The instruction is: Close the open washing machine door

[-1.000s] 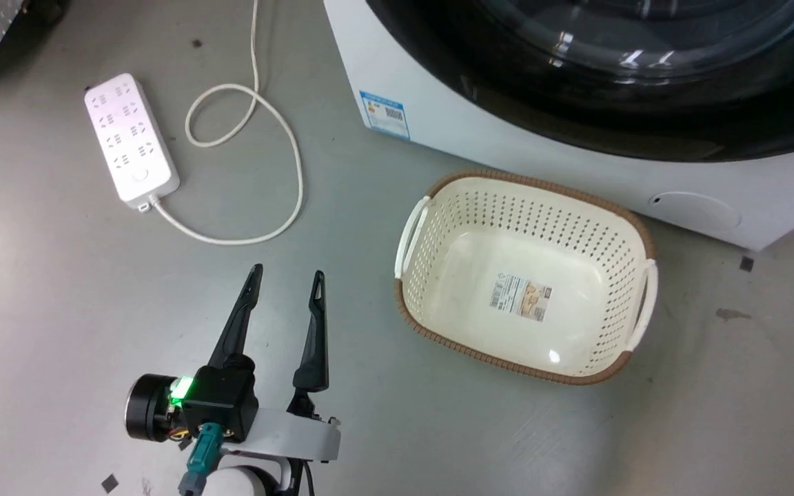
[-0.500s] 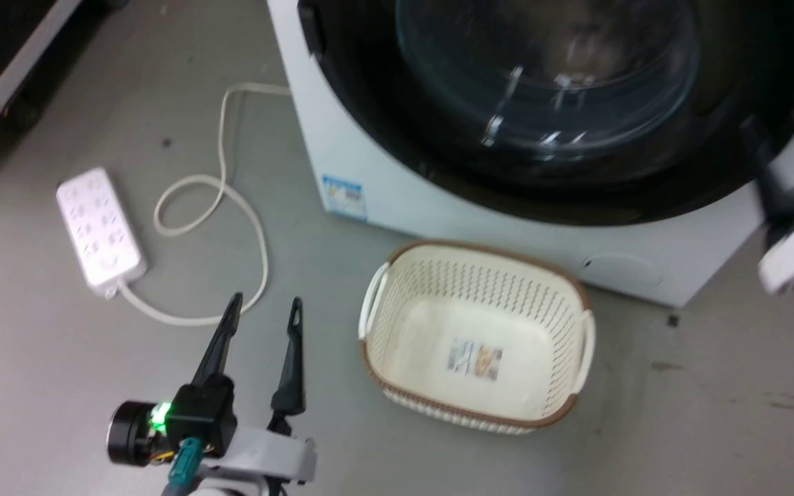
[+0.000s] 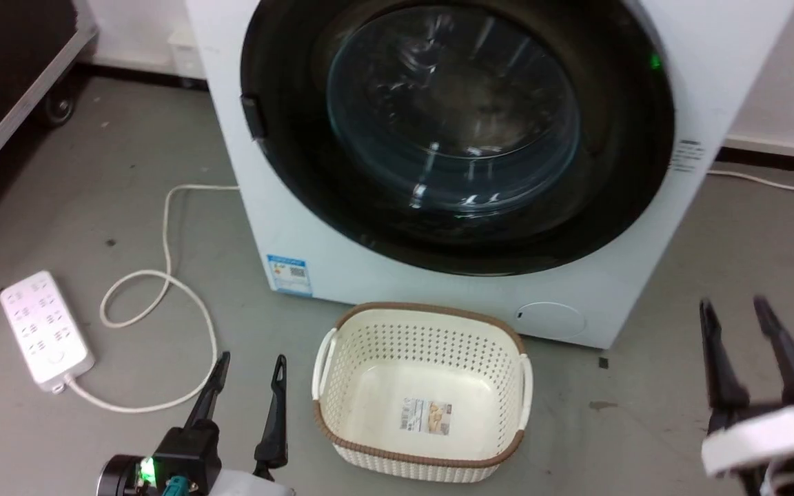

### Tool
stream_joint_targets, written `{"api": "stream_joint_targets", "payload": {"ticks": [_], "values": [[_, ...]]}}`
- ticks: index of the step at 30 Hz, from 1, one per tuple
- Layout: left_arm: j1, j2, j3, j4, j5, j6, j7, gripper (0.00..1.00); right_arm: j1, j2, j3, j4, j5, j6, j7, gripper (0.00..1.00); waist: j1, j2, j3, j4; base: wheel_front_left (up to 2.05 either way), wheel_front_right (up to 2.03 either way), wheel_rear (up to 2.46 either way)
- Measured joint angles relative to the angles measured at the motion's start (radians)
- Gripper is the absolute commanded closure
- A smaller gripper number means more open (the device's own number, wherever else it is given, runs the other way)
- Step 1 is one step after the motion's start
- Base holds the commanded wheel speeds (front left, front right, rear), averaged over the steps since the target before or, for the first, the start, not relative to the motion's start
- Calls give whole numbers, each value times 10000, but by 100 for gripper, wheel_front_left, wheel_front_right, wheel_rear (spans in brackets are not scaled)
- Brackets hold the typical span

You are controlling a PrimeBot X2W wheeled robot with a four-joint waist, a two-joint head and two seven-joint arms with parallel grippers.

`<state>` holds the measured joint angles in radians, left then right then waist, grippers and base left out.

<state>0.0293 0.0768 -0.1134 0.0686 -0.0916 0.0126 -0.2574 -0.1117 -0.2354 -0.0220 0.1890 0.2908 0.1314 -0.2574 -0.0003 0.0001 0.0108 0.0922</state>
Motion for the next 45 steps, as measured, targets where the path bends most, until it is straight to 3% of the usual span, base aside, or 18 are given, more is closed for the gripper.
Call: {"api": "stream_joint_targets", "payload": {"ticks": [4,11,19,20,45], "values": [[117,0,17,222,-8,-105,0,0,1037,949,-454,-844,-838,0,0,0,2,-1,-113,-177,0,0,0],[186,-13,50,646,-10,-157,0,0,2149,1634,-811,-1348,-1783,0,0,0,3,0,-180,-375,0,0,0],[172,-71,221,800,-244,-318,0,0,2220,1770,-886,-1354,-1929,0,0,0,3,0,-168,-416,0,0,0],[174,-69,247,836,-293,-330,15,100,2219,1770,-876,-1352,-1931,0,2,100,3,-1,-168,-416,0,0,0],[167,-67,360,637,-167,-328,385,100,2175,1770,-709,-1363,-2034,0,370,100,3,-1,-158,-502,0,0,0]]}}
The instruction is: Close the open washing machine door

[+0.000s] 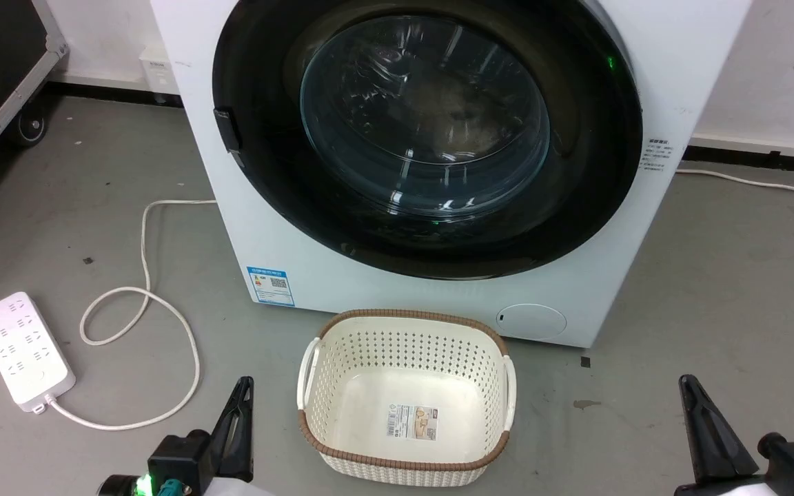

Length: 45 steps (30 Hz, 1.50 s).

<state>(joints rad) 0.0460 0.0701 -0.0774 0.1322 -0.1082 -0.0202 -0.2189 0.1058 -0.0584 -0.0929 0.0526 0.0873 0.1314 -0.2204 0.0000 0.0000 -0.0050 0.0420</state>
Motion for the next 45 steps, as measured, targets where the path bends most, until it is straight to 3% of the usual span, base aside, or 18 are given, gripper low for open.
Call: {"api": "stream_joint_targets", "payload": {"ticks": [45], "values": [[-105,-104,339,-594,479,84,1045,100,-368,2,416,-221,-368,0,1049,100,0,0,24,-199,0,0,0]]}}
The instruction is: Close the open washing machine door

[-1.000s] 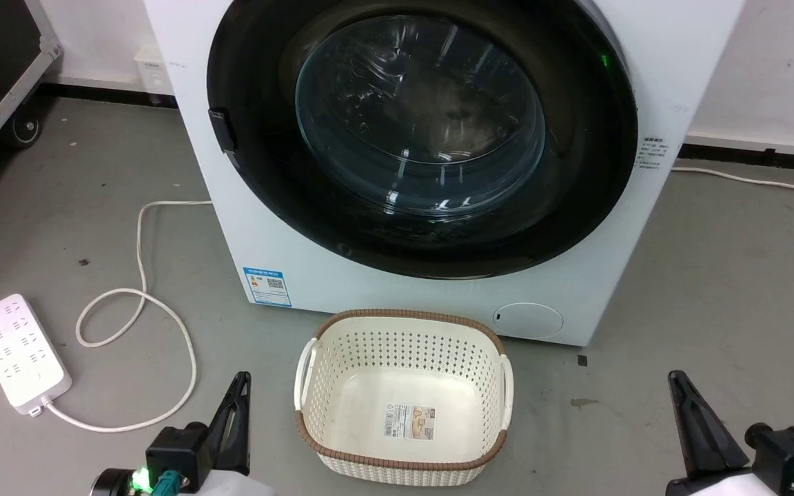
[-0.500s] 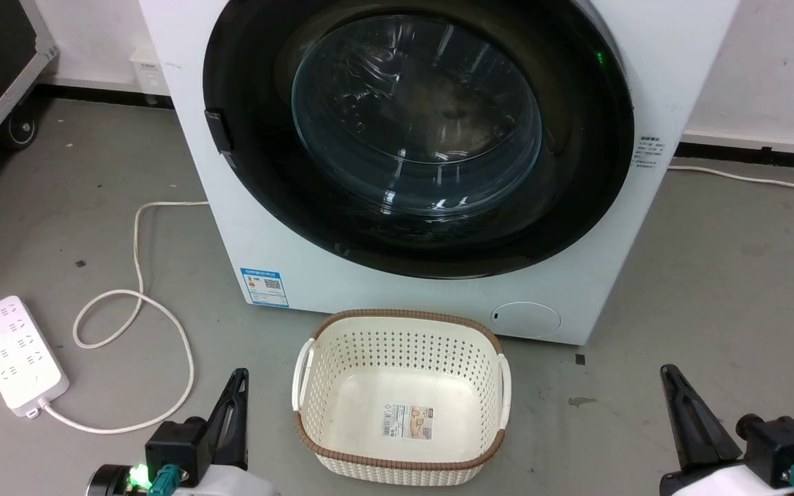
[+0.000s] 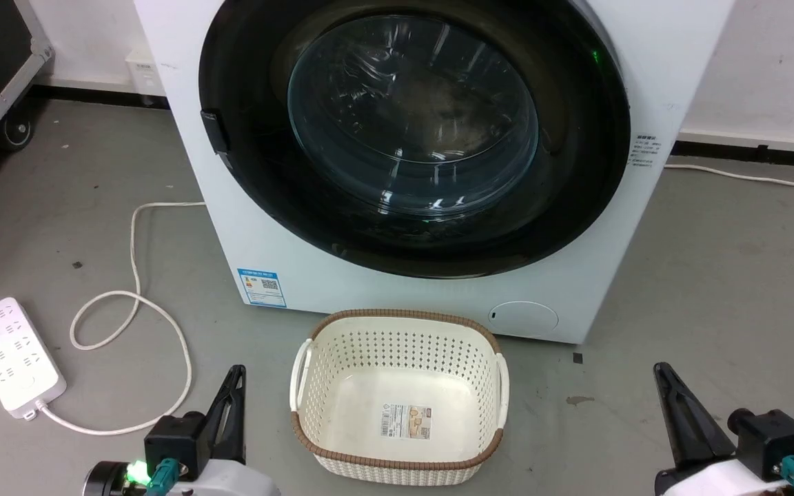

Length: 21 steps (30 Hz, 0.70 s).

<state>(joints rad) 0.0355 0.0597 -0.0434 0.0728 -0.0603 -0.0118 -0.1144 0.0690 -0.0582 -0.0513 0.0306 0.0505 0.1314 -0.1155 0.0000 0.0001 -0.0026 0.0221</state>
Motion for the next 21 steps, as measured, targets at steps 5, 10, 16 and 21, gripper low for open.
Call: {"api": "stream_joint_targets", "payload": {"ticks": [5,10,16,21], "values": [[-9,-10,38,-48,59,2,88,100,-105,0,46,-25,-69,0,88,100,0,0,2,-19,0,0,0],[-65,-15,79,-119,90,4,180,100,-117,2,88,-48,-79,0,182,100,0,0,5,-39,0,0,0],[-107,-27,148,-213,163,12,351,100,-209,4,167,-67,-151,0,351,100,0,0,9,-71,0,0,0],[-109,-33,188,-274,230,13,453,100,-221,6,215,-94,-174,0,451,100,0,0,11,-91,0,0,0]]}}
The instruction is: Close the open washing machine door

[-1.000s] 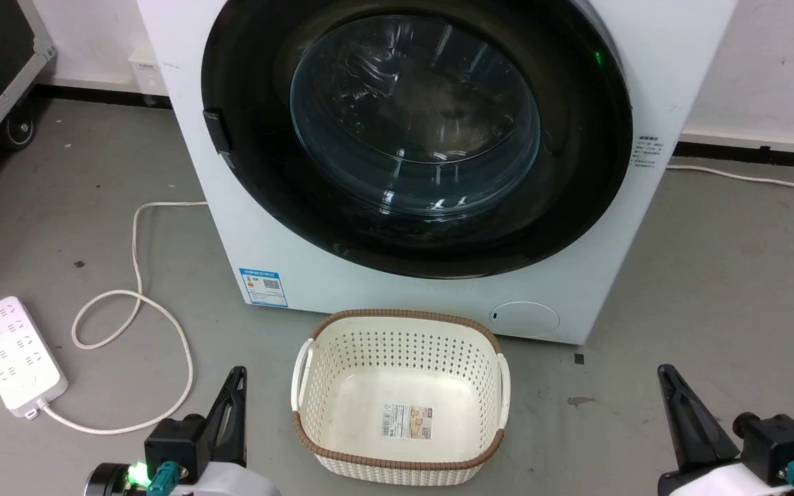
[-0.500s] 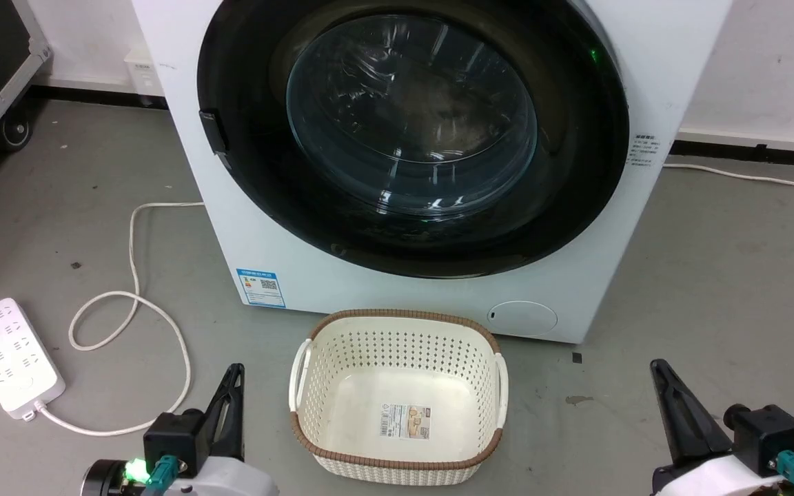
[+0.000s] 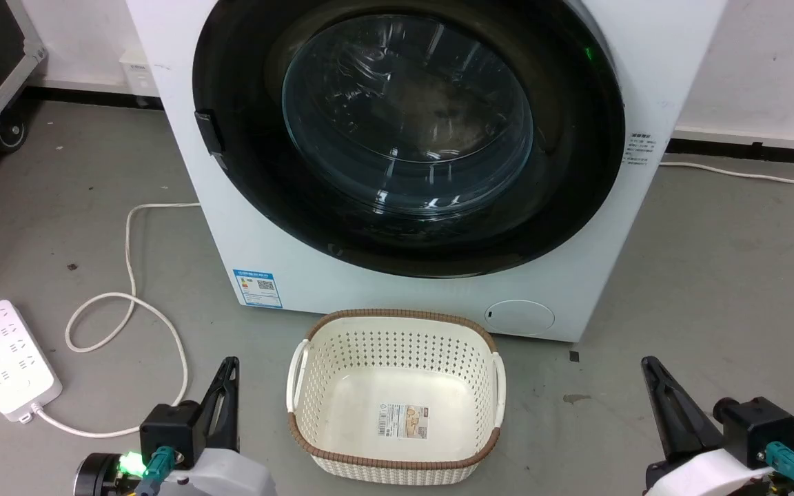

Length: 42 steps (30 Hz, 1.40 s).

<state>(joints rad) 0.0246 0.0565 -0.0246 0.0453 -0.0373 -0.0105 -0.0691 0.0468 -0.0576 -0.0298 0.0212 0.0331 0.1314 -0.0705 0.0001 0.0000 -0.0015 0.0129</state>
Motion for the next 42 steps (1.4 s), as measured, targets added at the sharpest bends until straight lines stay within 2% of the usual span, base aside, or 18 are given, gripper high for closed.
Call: {"api": "stream_joint_targets", "payload": {"ticks": [42], "values": [[-94,-59,236,-408,347,79,690,100,-350,23,299,-159,-259,0,700,100,-1,0,15,-130,0,0,0]]}}
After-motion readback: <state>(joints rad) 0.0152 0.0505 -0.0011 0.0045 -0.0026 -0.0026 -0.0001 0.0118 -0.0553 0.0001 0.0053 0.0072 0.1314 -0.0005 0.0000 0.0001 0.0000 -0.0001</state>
